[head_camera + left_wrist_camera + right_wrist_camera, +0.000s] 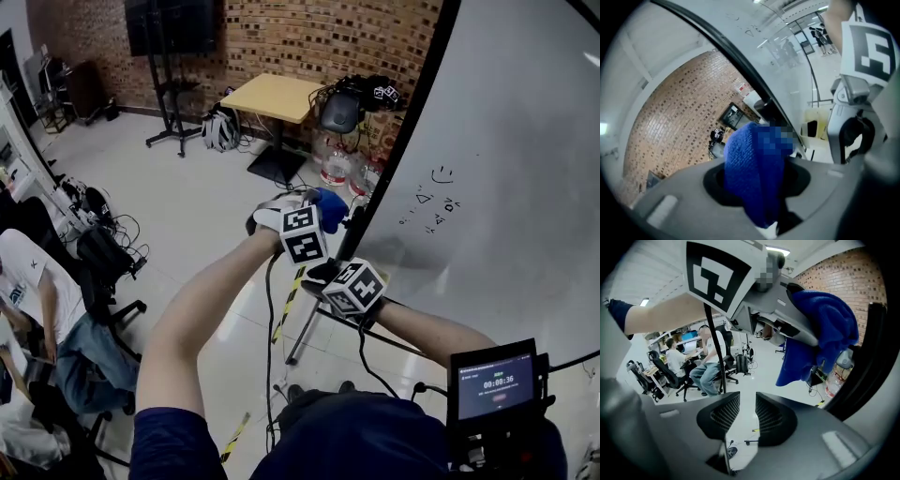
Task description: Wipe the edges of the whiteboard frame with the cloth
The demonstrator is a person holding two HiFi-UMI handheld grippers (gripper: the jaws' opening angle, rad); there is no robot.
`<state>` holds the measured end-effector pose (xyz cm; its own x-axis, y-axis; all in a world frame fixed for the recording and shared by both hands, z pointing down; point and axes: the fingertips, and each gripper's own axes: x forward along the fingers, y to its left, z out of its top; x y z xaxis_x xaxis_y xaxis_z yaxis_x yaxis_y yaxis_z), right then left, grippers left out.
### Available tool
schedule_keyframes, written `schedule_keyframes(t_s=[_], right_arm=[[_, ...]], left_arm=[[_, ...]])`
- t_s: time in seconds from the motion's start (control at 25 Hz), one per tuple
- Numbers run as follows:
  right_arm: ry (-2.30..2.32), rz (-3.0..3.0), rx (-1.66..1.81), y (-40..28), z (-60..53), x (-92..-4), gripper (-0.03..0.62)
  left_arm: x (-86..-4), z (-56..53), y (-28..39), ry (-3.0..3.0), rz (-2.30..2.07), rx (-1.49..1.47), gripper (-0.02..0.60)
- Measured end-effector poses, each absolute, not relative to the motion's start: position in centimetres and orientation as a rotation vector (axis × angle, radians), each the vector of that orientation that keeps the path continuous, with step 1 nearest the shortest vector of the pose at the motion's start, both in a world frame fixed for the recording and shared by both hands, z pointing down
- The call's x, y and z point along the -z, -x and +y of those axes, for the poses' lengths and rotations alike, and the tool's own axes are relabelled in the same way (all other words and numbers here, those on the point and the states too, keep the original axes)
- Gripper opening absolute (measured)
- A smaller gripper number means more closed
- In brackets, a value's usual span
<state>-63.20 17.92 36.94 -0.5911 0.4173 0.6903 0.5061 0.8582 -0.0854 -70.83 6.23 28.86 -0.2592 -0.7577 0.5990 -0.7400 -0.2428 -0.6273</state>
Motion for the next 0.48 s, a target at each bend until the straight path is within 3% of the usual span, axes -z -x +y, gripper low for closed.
schedule_keyframes(t_s=[0.48], right_arm=[[0.644,-2.324,0.151,63.9,16.6,-35.9,0.107]], left_arm=[[-24.8,3.5,69.0,1.762,1.797,1.644,0.156]])
